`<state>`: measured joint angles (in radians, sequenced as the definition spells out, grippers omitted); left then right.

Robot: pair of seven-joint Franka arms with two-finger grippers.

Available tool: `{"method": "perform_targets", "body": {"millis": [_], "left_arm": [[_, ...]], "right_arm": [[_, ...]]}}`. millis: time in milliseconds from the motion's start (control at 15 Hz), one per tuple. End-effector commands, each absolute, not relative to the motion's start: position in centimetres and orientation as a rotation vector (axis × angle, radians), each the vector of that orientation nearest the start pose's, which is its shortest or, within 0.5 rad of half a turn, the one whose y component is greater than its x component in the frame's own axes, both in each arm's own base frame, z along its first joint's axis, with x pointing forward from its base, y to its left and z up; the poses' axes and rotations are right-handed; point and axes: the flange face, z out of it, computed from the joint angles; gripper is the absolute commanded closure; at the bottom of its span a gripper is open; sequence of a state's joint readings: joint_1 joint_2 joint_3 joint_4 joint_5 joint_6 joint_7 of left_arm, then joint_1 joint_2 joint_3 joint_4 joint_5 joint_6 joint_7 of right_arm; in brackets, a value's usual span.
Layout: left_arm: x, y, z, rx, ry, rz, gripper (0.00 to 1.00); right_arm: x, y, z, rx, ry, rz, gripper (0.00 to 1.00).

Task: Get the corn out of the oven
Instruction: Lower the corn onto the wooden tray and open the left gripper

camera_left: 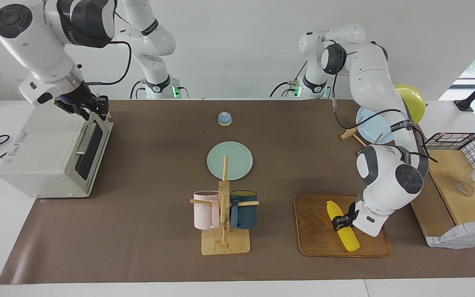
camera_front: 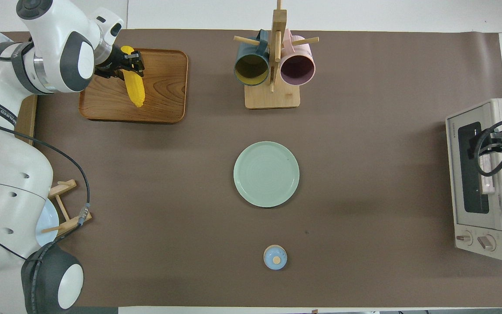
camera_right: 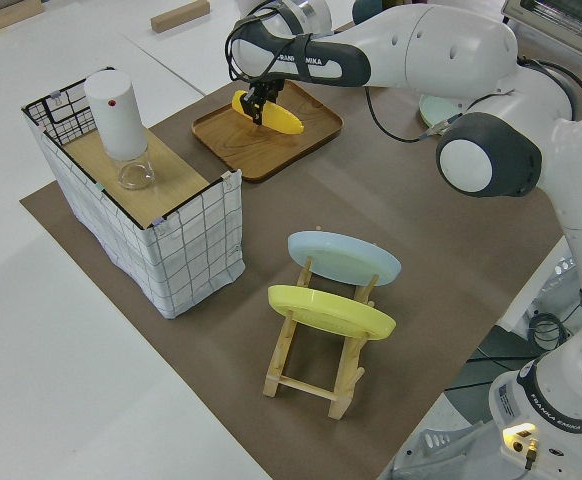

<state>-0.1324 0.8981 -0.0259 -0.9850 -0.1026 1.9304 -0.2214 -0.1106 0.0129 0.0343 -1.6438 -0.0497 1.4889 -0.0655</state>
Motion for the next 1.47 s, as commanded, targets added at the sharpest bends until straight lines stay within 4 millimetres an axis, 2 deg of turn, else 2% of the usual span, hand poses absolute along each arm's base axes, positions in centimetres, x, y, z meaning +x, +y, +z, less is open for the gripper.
{"method": "perform_targets", "body": {"millis": [0, 67, 133, 200, 333, 400, 467, 533, 667, 1000, 1200, 1400], "left_arm": [[77.7, -12.3, 32.8, -3.264, -0.141, -0.075, 1.0], [77.7, -12.4, 33.0, -3.263, -0.13, -0.076, 0.55], [77.5, -12.3, 33.0, -3.259, -0.127, -0.064, 0.02], [77.3, -12.2, 34.1, -3.259, -0.127, -0.067, 0.0], [76.4, -12.1, 35.8, -3.254, -0.122, -0.063, 0.0], [75.9, -12.1, 37.4, -3.254, -0.121, -0.068, 0.0], [75.3, -12.2, 38.5, -3.256, -0.117, -0.047, 0.0], [74.7, -12.3, 40.2, -3.26, -0.124, -0.025, 0.0], [73.0, -11.4, 43.1, -3.249, -0.147, 0.028, 0.0], [65.6, -10.2, 49.6, -3.174, -0.105, 0.084, 0.0], [62.0, -9.6, 53.7, -3.123, -0.075, 0.186, 0.0], [57.7, -8.7, 56.6, -3.105, -0.076, 0.262, 0.0]], "right_arm": [[55.0, -4.5, 58.6, -3.138, -0.014, 0.226, 0.0], [55.3, -4.6, 58.5, -3.139, -0.012, 0.226, 0.0], [55.5, -4.6, 58.8, -3.142, -0.017, 0.217, 0.0], [55.6, -4.5, 59.5, -3.141, -0.016, 0.204, 0.0], [56.7, -4.9, 58.6, -3.139, -0.011, 0.23, 0.0], [56.9, -4.5, 59.0, -3.149, -0.025, 0.228, 0.0], [57.2, -2.9, 59.8, -3.151, -0.067, 0.223, 0.0], [57.4, -1.9, 59.6, -3.15, -0.093, 0.246, 0.0], [57.0, -2.6, 60.0, -3.153, -0.069, 0.245, 0.0], [55.1, -2.3, 60.4, -3.146, -0.071, 0.224, 0.0], [55.3, -3.1, 60.4, -3.147, -0.049, 0.2, 0.0], [55.4, -2.9, 60.2, -3.147, -0.052, 0.205, 0.0]]}}
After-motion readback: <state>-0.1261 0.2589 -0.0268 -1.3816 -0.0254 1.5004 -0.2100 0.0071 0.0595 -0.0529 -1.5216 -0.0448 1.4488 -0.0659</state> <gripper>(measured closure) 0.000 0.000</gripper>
